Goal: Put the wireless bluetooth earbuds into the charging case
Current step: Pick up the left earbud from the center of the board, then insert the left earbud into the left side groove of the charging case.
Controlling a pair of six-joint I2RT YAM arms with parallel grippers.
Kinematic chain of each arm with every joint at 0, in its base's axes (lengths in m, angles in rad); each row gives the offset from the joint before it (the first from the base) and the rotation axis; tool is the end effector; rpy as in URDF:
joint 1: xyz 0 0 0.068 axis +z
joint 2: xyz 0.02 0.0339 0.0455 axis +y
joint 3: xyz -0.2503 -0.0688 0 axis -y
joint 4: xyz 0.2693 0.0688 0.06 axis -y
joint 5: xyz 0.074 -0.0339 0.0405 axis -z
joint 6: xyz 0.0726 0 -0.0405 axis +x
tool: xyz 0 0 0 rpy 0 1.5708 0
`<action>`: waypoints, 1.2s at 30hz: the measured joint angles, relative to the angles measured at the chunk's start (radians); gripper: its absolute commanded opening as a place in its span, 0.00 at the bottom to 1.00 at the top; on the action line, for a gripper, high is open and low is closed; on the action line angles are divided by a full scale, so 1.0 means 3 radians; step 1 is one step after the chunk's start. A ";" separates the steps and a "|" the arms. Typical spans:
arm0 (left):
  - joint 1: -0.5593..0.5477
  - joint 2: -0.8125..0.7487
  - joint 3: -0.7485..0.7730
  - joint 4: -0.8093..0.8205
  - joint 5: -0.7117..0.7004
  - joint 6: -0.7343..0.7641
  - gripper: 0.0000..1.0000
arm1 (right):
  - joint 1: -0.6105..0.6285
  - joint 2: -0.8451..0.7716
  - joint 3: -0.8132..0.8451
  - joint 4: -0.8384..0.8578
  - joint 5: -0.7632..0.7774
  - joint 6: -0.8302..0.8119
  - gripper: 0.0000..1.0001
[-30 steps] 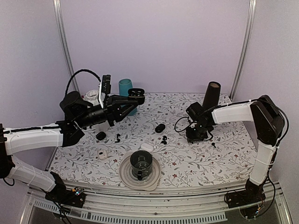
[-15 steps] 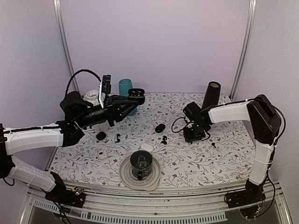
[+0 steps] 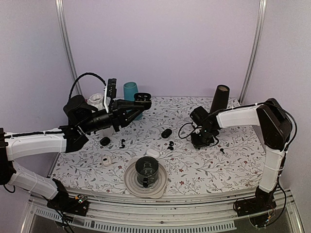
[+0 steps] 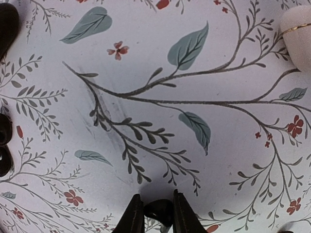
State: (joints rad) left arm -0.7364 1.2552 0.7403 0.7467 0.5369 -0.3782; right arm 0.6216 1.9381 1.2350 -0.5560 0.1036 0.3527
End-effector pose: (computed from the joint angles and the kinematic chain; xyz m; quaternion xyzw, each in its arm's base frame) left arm 0.2262 -0.2552 0.3024 0.3113 0.5517 -0.5396 0.5546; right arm 0.3287 0.2262 0.0796 -0.1243 0.9787 0.0274 0.1609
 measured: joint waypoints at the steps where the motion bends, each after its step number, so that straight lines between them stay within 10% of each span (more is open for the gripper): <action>1: 0.0000 0.0000 0.0000 0.0000 0.0001 0.0000 0.00 | 0.0000 0.0001 0.0000 0.0001 0.0000 0.0000 0.14; 36: -0.0153 0.0732 0.0058 0.0261 -0.0974 0.0006 0.00 | 0.0317 -0.1169 0.0089 0.0463 0.0294 0.0181 0.10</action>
State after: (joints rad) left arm -0.7822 1.4750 0.7578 0.8249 0.2447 -0.3763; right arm 0.7166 1.5875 1.2617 -0.4171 0.1917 0.4068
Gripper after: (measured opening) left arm 0.224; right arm 0.142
